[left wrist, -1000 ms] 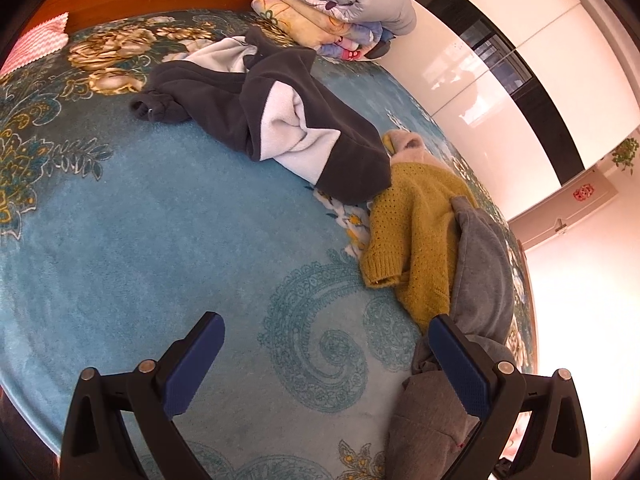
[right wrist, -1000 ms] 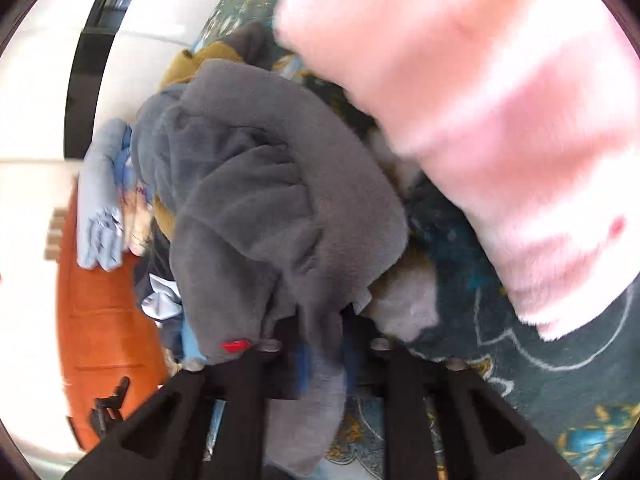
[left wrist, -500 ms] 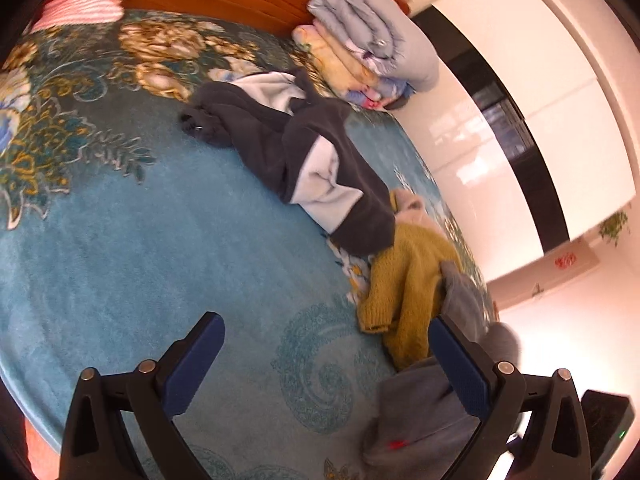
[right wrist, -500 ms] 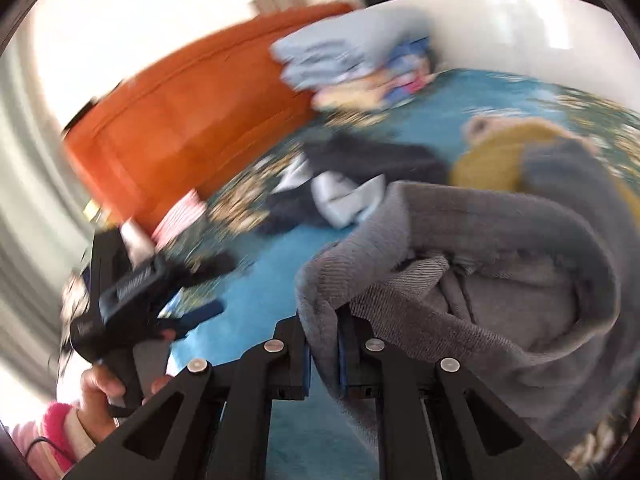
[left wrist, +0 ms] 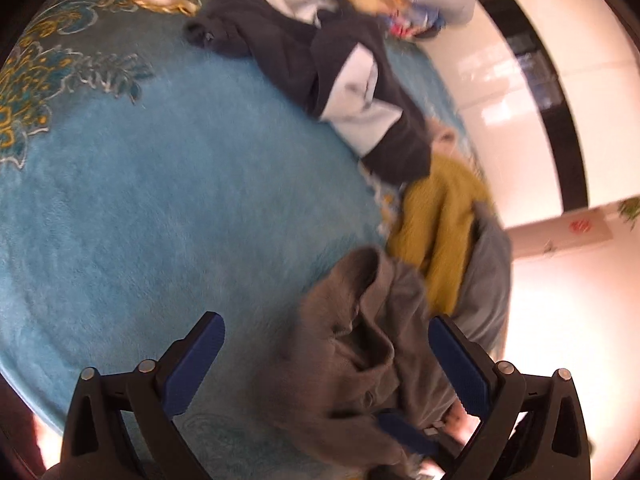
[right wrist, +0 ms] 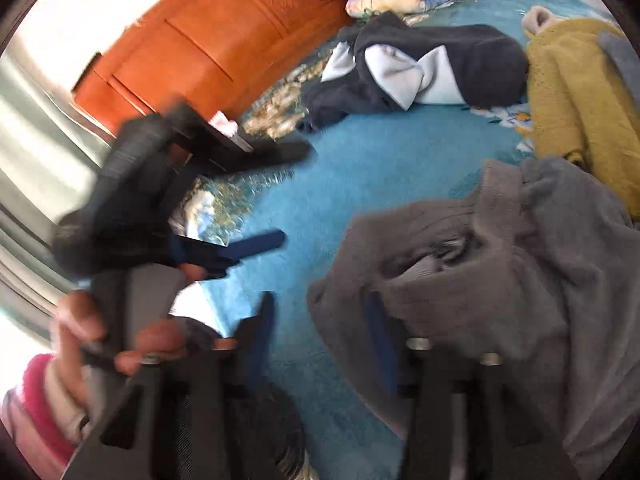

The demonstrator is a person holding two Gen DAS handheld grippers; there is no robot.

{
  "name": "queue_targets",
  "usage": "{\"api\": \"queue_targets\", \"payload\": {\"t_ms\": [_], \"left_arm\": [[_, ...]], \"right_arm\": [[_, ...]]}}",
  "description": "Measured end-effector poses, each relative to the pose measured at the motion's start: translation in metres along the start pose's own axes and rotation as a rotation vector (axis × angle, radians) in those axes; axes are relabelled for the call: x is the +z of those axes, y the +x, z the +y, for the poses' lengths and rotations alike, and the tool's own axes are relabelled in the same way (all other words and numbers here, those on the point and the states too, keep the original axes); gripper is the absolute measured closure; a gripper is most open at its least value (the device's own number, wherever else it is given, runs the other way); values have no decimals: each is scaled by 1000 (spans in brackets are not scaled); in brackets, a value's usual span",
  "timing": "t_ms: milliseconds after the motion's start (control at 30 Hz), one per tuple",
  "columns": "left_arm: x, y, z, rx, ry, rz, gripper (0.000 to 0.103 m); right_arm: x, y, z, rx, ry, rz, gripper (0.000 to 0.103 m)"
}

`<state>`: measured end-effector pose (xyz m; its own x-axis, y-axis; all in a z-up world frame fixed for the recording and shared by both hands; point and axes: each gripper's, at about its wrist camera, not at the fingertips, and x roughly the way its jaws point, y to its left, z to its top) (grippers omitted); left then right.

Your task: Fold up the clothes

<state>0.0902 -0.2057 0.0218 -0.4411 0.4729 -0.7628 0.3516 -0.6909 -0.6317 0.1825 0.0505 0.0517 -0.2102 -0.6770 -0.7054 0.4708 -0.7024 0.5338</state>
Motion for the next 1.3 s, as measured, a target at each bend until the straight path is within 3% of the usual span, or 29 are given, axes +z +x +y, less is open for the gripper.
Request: {"api": "queue_targets", "payload": {"t_ms": [100,233,333,400,467,533,567,633,733,800,933,1067,1200,1300], "left_arm": [[-4,27,-8,117,54,90,0],[-9,63,-19,272,125,210,1],[-10,73,-9,282,49,235,5],[-11,74,-7,275,29,249,22],[-12,75,-8,265,22,256,51],[-13,74,-10,255,16,257,67],[-12,70,-11,231,5,242,78],[-5,55,-7,141,-44,182,85],[10,22,6,-56,-158,51,90],[26,-6,24,-129,-234,-32,92],[55,-61,52,-41,-233,-193,94],[84,-113,98,39,-310,-332,94],[99,-144,154,148,-400,-332,94],[88,-141,177,154,-451,-273,94]], "right_arm": [[4,-18,-14,-96,11,-53,48],[-12,-63,-67,-182,171,-115,48],[-32,-89,-106,-215,323,-164,48],[-46,-100,-127,-228,414,-187,48],[-56,-108,-141,-231,492,-201,48],[-66,-115,-153,-232,566,-212,48],[-69,-117,-157,-229,592,-218,48],[-72,-118,-164,-218,629,-228,48],[-68,-126,-164,-226,620,-248,48],[-65,-133,-163,-240,600,-266,48],[-69,-146,-169,-265,604,-298,48],[-76,-145,-176,-263,644,-308,48],[-73,-130,-174,-233,650,-290,48],[-59,-111,-171,-204,637,-263,48]]}}
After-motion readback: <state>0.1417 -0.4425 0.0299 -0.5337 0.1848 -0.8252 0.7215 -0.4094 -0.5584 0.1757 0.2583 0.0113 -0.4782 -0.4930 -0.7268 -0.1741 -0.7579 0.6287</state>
